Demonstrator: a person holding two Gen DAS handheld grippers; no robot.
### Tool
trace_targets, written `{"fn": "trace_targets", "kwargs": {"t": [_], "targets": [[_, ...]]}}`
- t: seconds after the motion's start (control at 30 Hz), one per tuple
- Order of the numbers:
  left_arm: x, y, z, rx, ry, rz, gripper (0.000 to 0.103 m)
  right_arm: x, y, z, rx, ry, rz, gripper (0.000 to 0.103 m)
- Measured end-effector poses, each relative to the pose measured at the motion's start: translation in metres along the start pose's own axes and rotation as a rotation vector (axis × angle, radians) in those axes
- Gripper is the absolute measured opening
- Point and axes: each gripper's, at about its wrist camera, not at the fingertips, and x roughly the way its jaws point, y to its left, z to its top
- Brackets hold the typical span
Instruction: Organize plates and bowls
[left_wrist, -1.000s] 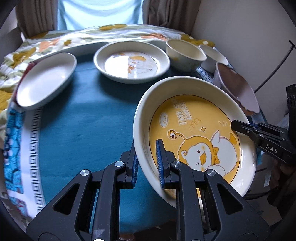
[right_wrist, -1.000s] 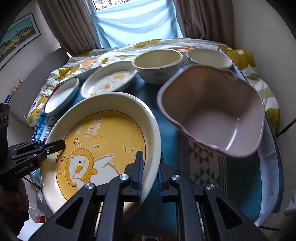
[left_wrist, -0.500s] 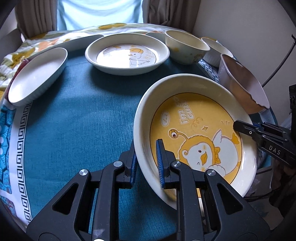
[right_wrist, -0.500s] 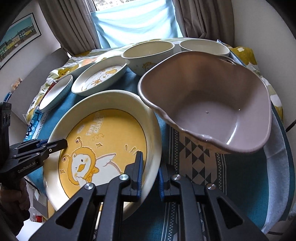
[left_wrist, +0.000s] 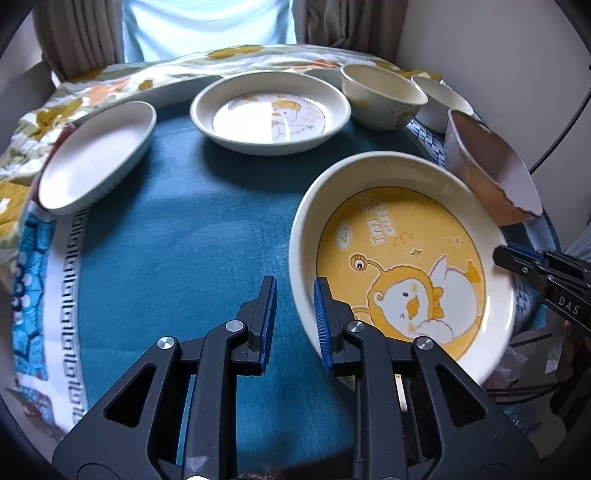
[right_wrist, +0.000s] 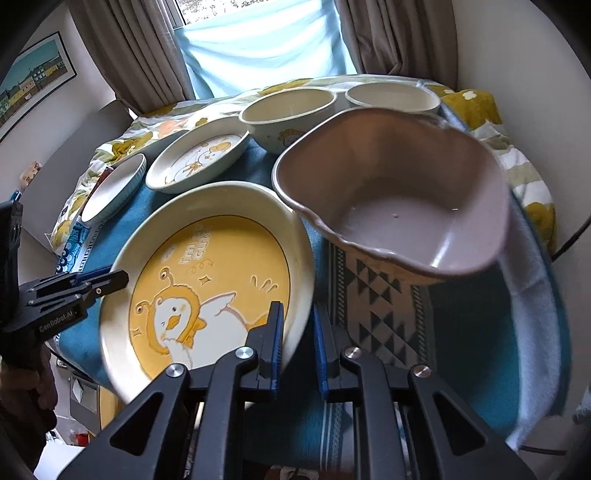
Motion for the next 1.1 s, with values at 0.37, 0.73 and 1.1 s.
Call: {"fn": "trace_targets", "kwargs": {"t": [0.37,0.73,1.1], "targets": [[-0.117,0.013,0.021,-0.063,-0.172,0.145,0.021,-0.086,0.041,0.035,-0.157,-0.150,0.046,0.014],[-0.222,0.043,0.027,-0.163,-0.437,0.367,0.103,-0.111,0.123,0.092,-0.330,-0.291,0.244,0.102],[-0.206,0.143,0.046,-0.400,-0.393,0.368,0.103,-0.056,0.202,0.174,-0.403,-0.274,0.304,0.102]]}}
